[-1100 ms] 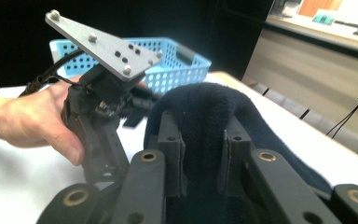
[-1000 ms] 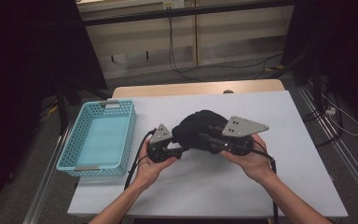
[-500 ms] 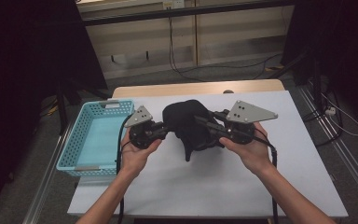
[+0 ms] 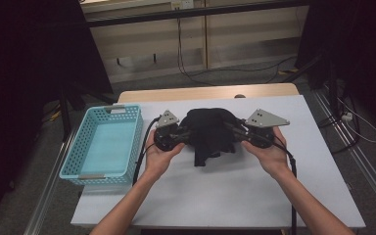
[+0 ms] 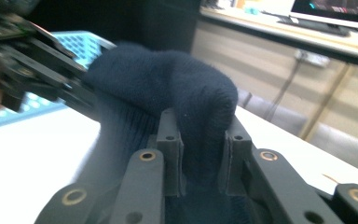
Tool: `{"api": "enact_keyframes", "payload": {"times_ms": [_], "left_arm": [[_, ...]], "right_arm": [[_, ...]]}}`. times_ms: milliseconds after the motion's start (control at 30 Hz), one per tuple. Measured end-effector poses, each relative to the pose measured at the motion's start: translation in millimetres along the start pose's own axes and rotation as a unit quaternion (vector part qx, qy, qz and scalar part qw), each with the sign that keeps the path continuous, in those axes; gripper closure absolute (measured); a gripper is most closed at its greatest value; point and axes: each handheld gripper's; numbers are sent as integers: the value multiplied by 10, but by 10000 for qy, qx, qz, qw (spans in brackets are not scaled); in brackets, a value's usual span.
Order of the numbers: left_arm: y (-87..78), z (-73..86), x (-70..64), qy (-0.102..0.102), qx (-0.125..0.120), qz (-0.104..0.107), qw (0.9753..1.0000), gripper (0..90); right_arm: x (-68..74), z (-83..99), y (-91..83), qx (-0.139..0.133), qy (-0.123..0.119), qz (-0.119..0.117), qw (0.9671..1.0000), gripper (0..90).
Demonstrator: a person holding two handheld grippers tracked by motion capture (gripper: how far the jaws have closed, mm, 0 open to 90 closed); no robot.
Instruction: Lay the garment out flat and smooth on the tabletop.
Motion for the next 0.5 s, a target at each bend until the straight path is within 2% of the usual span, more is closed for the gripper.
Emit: {"api": "enact_keyframes", "payload": {"times_ms": [100,133,233,367,433,467,500], "left_arm": [[33,26,1,-15,73,50,10000,654],[35,37,-2,25,121,45,9999,587],[25,77,0,170,278,98,9994,545],[-3,167,22,263,453,17,9986,501],[-5,232,31,301,516,-259,9979,427],[5,264,40,301,562,-281,9976,381],[13,287,55,282,625,-224,9974,375]], "right_arm": [[-129,127,8,186,20,224,9996,746],[-222,216,2,293,126,329,9989,746],[-293,298,-9,390,180,413,9982,747],[-362,445,-24,604,171,502,9968,745],[-382,514,-20,743,100,542,9957,744],[-392,546,-18,795,119,546,9953,743],[-401,571,-15,829,101,556,9950,742]]}}
Point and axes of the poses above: each handheld gripper's, and its own axes: y roughly forward along the jaws, z roughly out of its underside, x roughly to its left, and after that the axes turned 1 degree about y, right-handed
